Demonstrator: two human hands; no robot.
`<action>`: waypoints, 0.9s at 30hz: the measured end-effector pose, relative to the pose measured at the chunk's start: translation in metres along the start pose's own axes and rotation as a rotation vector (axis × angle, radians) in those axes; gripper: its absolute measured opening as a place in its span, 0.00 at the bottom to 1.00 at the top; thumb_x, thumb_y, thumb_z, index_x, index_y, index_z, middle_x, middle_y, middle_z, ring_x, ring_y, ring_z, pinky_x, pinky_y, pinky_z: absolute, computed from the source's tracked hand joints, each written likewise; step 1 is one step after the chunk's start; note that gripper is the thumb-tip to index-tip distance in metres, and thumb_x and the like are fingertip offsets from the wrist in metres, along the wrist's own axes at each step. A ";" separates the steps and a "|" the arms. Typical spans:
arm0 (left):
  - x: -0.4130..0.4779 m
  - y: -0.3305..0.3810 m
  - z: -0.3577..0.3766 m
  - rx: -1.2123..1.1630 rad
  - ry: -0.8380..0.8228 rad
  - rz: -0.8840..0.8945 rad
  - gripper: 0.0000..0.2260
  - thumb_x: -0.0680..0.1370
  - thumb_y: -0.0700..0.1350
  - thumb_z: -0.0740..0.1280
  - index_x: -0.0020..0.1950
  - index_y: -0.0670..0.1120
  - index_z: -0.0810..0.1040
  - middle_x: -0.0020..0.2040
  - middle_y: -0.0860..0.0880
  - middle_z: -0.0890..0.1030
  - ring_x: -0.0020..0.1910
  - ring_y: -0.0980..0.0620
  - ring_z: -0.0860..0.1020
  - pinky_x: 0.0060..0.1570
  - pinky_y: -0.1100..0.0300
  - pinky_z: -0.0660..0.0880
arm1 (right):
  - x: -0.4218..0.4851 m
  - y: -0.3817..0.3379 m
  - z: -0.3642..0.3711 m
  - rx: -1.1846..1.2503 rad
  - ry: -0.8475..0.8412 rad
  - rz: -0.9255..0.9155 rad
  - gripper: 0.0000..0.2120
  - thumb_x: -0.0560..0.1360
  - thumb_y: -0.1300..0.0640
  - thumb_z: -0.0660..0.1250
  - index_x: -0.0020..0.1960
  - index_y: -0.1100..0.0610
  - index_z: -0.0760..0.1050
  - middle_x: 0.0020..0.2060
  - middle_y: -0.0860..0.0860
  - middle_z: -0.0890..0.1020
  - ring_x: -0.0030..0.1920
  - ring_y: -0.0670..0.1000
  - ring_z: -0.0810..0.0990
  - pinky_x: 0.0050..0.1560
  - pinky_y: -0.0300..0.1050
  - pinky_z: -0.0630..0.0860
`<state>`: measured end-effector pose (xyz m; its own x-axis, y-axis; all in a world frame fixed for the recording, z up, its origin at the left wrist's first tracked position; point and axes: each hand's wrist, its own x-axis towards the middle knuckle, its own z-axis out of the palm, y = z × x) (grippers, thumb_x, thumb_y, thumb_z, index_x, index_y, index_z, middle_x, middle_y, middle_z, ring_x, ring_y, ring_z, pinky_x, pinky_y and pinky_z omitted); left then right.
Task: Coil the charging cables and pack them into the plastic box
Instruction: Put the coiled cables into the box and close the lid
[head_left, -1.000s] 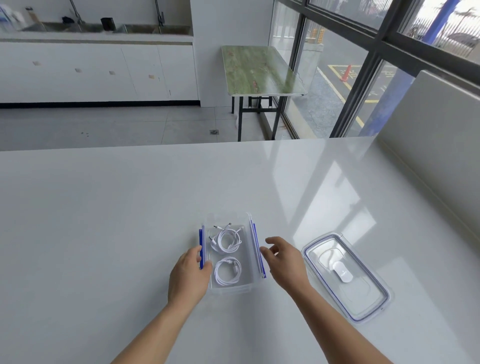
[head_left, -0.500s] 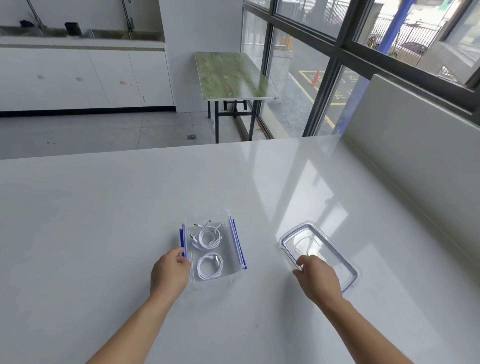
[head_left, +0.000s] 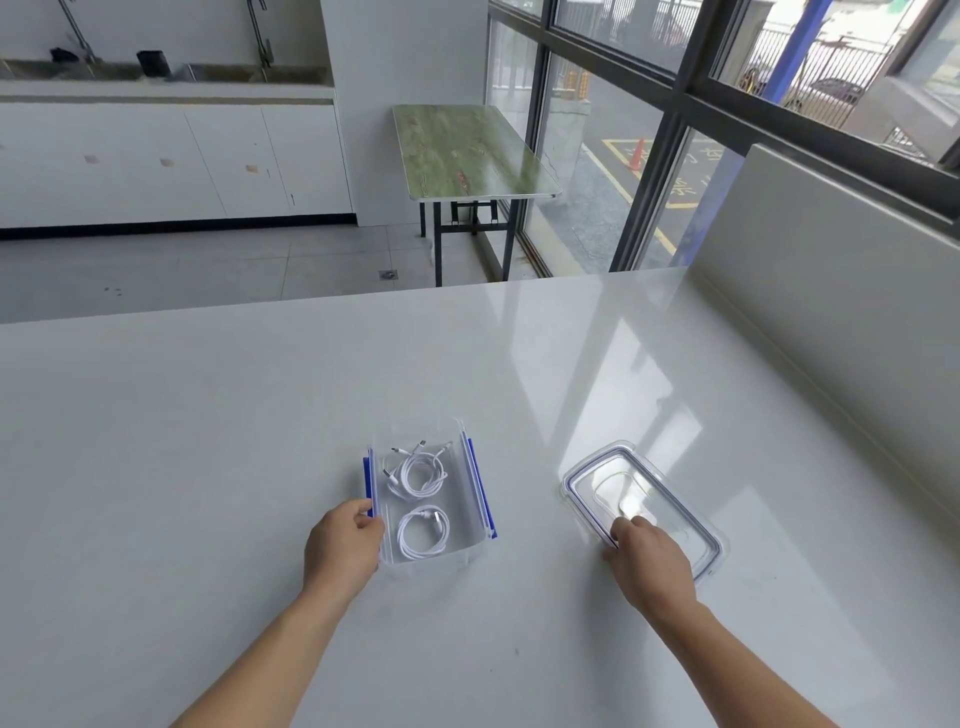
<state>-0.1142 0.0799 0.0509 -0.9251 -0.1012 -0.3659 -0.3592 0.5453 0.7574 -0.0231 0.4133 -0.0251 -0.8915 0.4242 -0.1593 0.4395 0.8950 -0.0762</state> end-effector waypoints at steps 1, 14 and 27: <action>0.000 0.000 0.000 -0.004 -0.001 0.000 0.16 0.77 0.40 0.63 0.36 0.60 0.71 0.37 0.52 0.81 0.39 0.37 0.84 0.47 0.46 0.82 | 0.000 -0.001 -0.001 -0.008 0.005 -0.007 0.02 0.74 0.58 0.63 0.42 0.57 0.72 0.40 0.51 0.77 0.41 0.57 0.77 0.33 0.47 0.71; 0.000 -0.004 -0.002 -0.087 -0.001 0.007 0.17 0.77 0.38 0.64 0.34 0.58 0.72 0.35 0.50 0.80 0.37 0.37 0.83 0.48 0.44 0.82 | -0.004 -0.055 -0.078 0.075 0.387 -0.180 0.06 0.71 0.63 0.69 0.36 0.58 0.74 0.31 0.51 0.75 0.31 0.57 0.73 0.24 0.45 0.69; 0.020 -0.021 0.002 -0.253 -0.027 -0.039 0.09 0.78 0.38 0.65 0.49 0.52 0.80 0.39 0.47 0.79 0.35 0.46 0.75 0.40 0.50 0.83 | 0.001 -0.126 -0.144 1.616 -0.259 0.018 0.09 0.80 0.61 0.66 0.49 0.65 0.83 0.36 0.56 0.80 0.33 0.52 0.75 0.31 0.41 0.73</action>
<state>-0.1253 0.0680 0.0264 -0.9075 -0.0943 -0.4093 -0.4172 0.3158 0.8522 -0.0951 0.3209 0.1256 -0.9173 0.2503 -0.3098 0.2492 -0.2461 -0.9367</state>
